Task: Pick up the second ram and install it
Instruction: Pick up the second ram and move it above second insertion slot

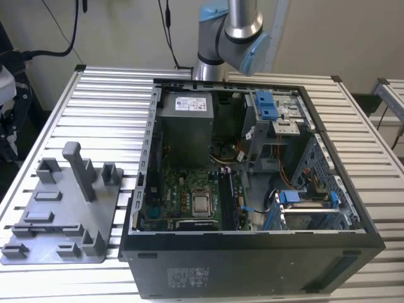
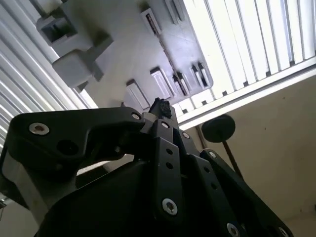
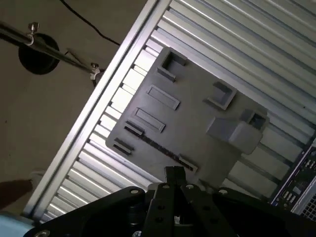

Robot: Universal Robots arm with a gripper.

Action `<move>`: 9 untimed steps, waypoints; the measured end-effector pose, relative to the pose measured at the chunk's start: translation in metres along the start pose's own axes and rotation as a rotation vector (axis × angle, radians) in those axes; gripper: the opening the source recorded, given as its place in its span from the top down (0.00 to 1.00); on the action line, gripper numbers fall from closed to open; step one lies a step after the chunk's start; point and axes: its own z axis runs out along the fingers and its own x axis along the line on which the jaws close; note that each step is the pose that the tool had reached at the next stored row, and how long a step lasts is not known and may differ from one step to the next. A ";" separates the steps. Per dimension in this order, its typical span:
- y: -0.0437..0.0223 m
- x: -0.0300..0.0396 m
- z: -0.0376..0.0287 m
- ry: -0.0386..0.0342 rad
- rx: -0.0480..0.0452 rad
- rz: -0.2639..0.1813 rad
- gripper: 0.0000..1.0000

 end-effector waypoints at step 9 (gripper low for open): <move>-0.0001 0.0000 0.0028 0.0064 0.0033 -0.164 0.89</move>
